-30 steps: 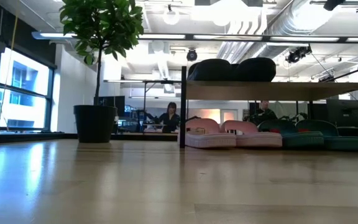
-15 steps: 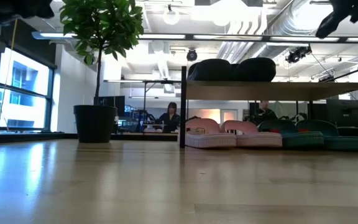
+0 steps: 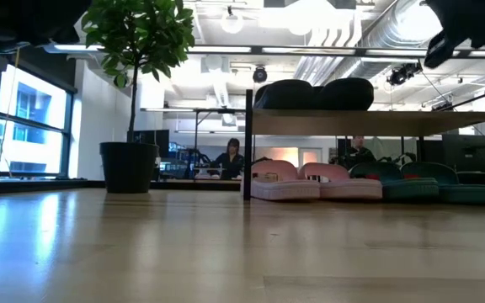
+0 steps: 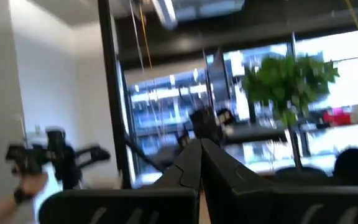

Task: Pick and place slides into the shelf
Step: Return to Home Position

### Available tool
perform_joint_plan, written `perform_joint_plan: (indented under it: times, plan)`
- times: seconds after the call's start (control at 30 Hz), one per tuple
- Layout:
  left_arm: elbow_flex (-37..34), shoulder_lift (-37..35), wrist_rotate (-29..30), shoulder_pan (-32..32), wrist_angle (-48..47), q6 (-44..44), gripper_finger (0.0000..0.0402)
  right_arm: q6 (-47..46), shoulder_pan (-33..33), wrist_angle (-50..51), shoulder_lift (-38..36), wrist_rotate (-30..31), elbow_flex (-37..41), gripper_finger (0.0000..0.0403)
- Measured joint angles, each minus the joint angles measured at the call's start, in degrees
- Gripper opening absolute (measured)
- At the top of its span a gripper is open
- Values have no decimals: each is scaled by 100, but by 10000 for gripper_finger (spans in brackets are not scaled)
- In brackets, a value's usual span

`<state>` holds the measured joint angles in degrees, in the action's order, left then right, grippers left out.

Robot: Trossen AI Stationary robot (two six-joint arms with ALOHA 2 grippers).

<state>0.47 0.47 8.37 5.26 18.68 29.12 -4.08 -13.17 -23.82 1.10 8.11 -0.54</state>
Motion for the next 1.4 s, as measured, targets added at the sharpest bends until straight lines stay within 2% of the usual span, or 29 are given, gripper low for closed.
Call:
perform_joint_plan:
  times: [0.13,0.37,0.57,0.77,0.97,1.4]
  plan:
    - [2,0,-173,0,-538,-173,0,193,1,818,1,126,0,0]
    - [1,13,-82,0,-1687,-223,0,276,2,1835,2,829,2,0]
    - [4,96,-79,0,-1654,147,3,285,2,1999,9,1334,4,0]
    - [4,96,-75,0,-1653,274,3,291,1,1994,9,1336,4,0]
    - [4,96,-35,0,-1644,1138,1,263,2,1994,9,1336,7,0]
    - [4,96,-36,0,-1644,1157,1,263,2,1992,9,1334,7,0]
